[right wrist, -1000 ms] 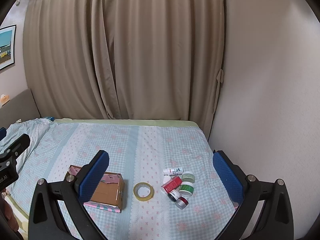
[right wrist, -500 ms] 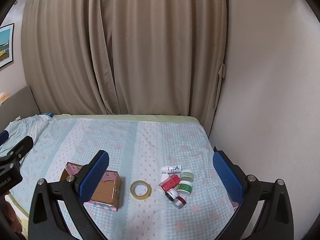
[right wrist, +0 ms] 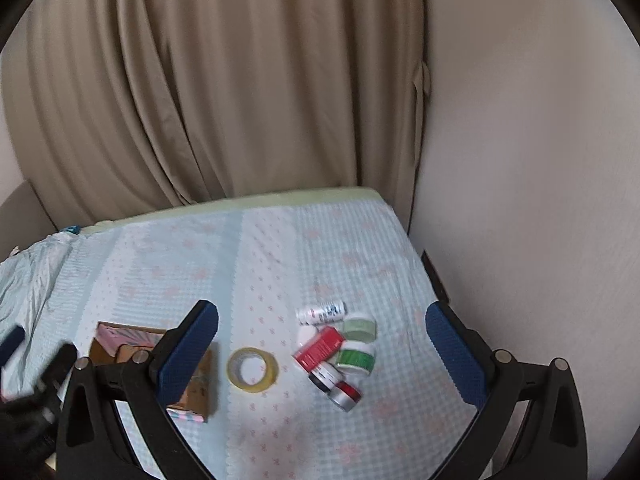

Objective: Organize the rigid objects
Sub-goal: 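Grasp the yellow tape roll with the left gripper while the right grasps the green-labelled jar, then carry the tape roll and green jar into the cardboard box and release both, then withdraw both grippers from the box toward the remaining toiletries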

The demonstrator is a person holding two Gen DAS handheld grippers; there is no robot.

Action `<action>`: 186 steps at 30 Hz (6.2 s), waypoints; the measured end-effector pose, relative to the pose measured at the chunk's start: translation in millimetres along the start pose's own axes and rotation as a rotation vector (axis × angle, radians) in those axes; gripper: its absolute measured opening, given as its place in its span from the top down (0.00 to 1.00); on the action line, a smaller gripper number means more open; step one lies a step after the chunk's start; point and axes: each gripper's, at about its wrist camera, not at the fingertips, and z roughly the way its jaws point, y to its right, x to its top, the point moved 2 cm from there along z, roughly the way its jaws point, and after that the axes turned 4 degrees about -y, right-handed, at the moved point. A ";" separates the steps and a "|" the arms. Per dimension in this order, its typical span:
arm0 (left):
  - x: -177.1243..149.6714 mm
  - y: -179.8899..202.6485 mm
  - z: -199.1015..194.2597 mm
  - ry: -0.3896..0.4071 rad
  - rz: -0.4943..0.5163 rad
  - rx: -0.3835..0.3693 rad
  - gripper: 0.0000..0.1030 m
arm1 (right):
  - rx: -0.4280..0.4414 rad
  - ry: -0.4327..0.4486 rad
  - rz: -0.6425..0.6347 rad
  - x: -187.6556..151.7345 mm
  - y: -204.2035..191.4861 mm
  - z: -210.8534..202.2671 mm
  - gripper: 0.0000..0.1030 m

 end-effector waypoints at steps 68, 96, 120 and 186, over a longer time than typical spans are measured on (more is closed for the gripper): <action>-114.1 80.2 311.0 -0.174 -0.026 0.104 0.04 | 0.075 -0.405 0.354 -118.8 91.8 317.6 0.36; 31.3 -123.3 49.9 -0.033 -0.090 0.035 0.04 | 0.300 -0.173 0.068 0.3 -82.4 61.6 0.36; -0.7 -303.6 207.4 -0.392 0.178 -0.190 0.04 | 0.187 -0.342 0.077 -77.3 -320.0 136.2 0.36; 20.8 -331.0 103.6 -0.300 0.189 -0.061 0.00 | 0.135 -0.352 -0.246 -99.7 -338.8 92.6 0.00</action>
